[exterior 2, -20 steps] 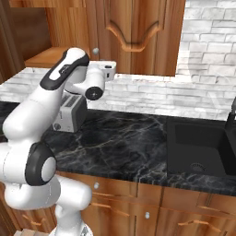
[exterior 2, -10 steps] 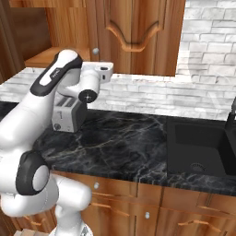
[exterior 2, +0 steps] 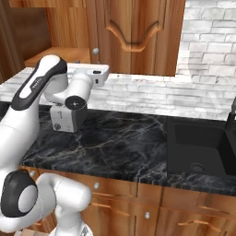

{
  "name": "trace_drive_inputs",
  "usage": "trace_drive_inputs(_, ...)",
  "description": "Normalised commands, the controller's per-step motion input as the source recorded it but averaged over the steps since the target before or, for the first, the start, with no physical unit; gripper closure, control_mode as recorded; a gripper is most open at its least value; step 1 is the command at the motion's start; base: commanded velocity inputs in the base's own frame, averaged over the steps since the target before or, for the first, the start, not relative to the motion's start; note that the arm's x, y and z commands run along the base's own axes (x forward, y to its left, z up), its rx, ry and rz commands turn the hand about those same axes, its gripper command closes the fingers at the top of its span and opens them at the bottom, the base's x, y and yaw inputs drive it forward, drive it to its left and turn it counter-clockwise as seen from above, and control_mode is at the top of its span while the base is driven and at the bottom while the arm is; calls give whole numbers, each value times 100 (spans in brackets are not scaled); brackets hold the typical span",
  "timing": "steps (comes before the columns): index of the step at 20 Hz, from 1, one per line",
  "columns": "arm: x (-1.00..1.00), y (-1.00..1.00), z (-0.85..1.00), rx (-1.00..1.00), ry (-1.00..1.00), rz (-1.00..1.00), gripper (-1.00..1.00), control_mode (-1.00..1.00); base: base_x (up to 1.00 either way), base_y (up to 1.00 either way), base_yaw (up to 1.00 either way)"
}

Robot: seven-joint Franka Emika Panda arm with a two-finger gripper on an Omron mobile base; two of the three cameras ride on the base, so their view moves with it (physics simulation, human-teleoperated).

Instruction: Pick up the dish brush and bar soap from the sink, and place them back in the cabinet, and close the cabinet doors.

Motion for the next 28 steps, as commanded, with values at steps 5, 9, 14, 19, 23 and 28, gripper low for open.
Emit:
trace_drive_inputs(5, -55, 2, 22, 0, 1, -11, -100, -100, 0, 0, 0)
trace_drive_inputs(9, -47, 1, 28, -1, 6, -11, -100, -100, 0, 0, 0)
trace_drive_inputs(14, -38, 0, 33, -1, 10, -6, -100, -100, 0, 0, 0)
trace_drive_inputs(19, -36, 0, 39, -1, 15, -2, -100, -100, 0, 0, 0)
trace_drive_inputs(23, -33, 0, 40, -2, 17, 0, -100, -100, 0, 0, 0)
trace_drive_inputs(28, -37, 0, 42, -2, 19, 0, -100, -100, 0, 0, 0)
